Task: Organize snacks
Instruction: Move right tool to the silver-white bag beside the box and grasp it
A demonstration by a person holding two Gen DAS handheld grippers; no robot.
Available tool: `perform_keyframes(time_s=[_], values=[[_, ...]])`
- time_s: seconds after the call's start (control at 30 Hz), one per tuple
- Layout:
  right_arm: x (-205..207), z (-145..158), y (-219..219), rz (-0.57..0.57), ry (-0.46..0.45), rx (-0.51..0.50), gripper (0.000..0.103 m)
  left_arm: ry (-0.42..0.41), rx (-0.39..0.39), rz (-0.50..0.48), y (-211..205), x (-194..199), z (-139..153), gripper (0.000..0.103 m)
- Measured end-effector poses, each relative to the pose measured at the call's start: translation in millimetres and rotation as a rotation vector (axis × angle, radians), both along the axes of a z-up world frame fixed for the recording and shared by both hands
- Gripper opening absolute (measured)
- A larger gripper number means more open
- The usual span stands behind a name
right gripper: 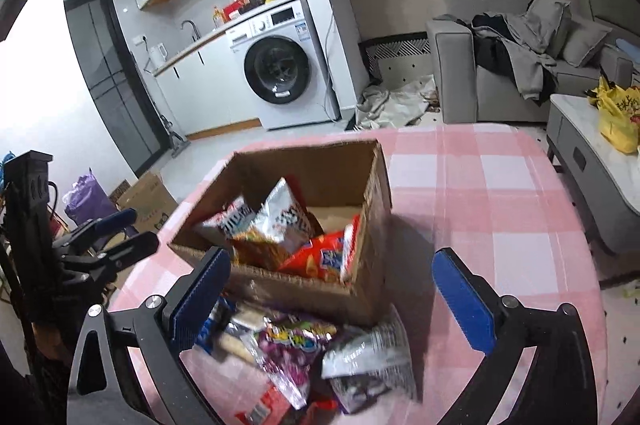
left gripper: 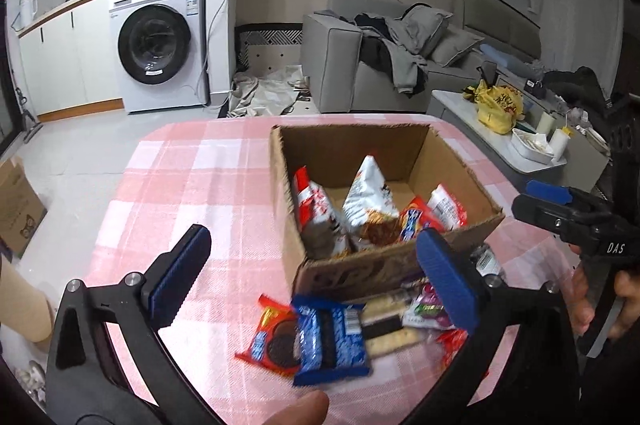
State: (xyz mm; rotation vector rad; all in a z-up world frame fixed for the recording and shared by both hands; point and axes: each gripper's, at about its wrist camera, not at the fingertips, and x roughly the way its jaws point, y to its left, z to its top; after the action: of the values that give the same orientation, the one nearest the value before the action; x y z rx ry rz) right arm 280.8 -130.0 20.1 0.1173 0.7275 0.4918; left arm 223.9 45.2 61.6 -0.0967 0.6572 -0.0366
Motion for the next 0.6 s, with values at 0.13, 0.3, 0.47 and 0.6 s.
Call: perform_keyframes(time_s=[0.13, 0.3, 0.47, 0.6], values=[[-12, -7, -2, 0.0, 0.006, -0.023, 0.103, 0.016, 0.0, 0.015, 5, -14, -7, 0.102], [-21, -24, -7, -0.016, 0.032, -0.037, 0.103, 0.032, 0.01, 0.027, 10, -28, -24, 0.102], [-28, -39, -11, -0.019, 0.068, -0.06, 0.103, 0.057, 0.026, 0.025, 10, -36, -45, 0.102], [-29, -42, -18, -0.028, 0.066, -0.08, 0.103, 0.079, 0.0, 0.026, 13, -39, -59, 0.102]])
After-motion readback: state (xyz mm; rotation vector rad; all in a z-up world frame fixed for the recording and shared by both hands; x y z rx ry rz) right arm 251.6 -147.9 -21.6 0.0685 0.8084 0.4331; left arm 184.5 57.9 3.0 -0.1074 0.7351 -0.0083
